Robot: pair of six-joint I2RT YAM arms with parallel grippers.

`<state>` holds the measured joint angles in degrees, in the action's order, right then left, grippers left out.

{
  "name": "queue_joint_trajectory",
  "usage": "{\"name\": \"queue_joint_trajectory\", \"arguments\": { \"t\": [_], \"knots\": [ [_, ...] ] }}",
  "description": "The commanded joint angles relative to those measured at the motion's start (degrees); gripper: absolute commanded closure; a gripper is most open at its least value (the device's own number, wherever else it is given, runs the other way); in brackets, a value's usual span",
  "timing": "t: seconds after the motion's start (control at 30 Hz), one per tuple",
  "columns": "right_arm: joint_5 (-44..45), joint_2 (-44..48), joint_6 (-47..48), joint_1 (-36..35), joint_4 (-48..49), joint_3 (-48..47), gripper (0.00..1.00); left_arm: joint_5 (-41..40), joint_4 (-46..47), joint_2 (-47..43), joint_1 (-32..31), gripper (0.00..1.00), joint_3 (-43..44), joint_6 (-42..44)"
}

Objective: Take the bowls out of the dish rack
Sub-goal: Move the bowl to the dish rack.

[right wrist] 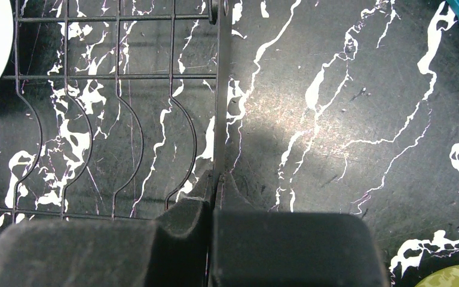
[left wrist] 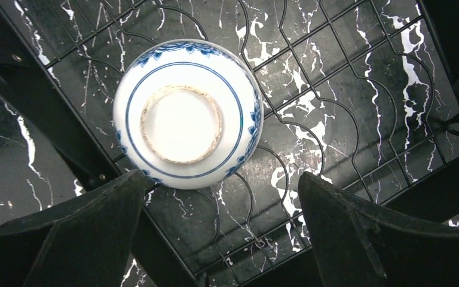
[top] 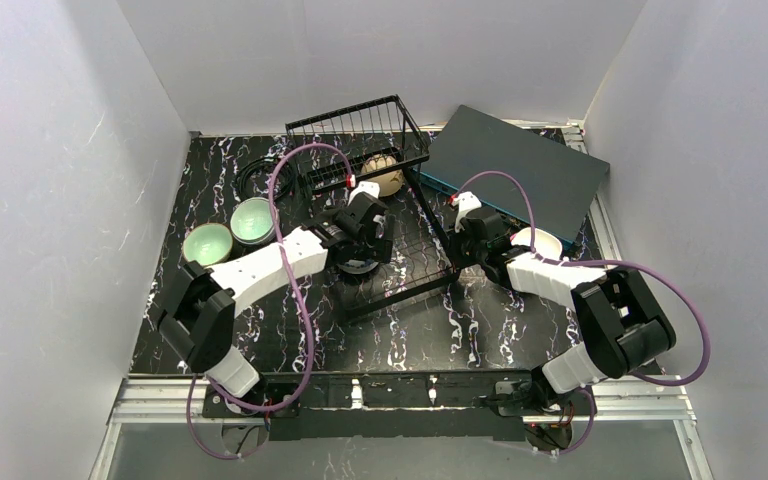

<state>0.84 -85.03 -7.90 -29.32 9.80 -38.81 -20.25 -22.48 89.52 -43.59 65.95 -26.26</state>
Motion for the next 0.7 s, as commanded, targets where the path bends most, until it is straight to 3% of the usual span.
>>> {"name": "queue_joint_trajectory", "arguments": {
  "t": [0.0, 0.27, 0.5, 0.67],
  "knots": [
    [-6.39, -3.5, -4.56, -0.41, -2.19, 0.66, 0.99, -0.39, 3.37, 2.02, 0.4, 0.02, -1.19, -1.61],
    [-6.93, -4.16, -5.09, -0.38, -1.03, 1.15, 0.99, 3.91, 7.49, 5.03, -0.44, 0.04, -0.88, -0.17],
    [-7.3, -4.44, -5.57, -0.42, -0.44, 1.41, 0.99, 6.57, 11.23, 4.17, -5.25, 0.04, -0.83, 3.66],
    [-7.52, -4.52, -5.73, -0.45, -0.04, 1.62, 0.99, 1.86, 16.87, -1.38, -5.42, 0.04, -5.09, 2.01]
  ]
}}
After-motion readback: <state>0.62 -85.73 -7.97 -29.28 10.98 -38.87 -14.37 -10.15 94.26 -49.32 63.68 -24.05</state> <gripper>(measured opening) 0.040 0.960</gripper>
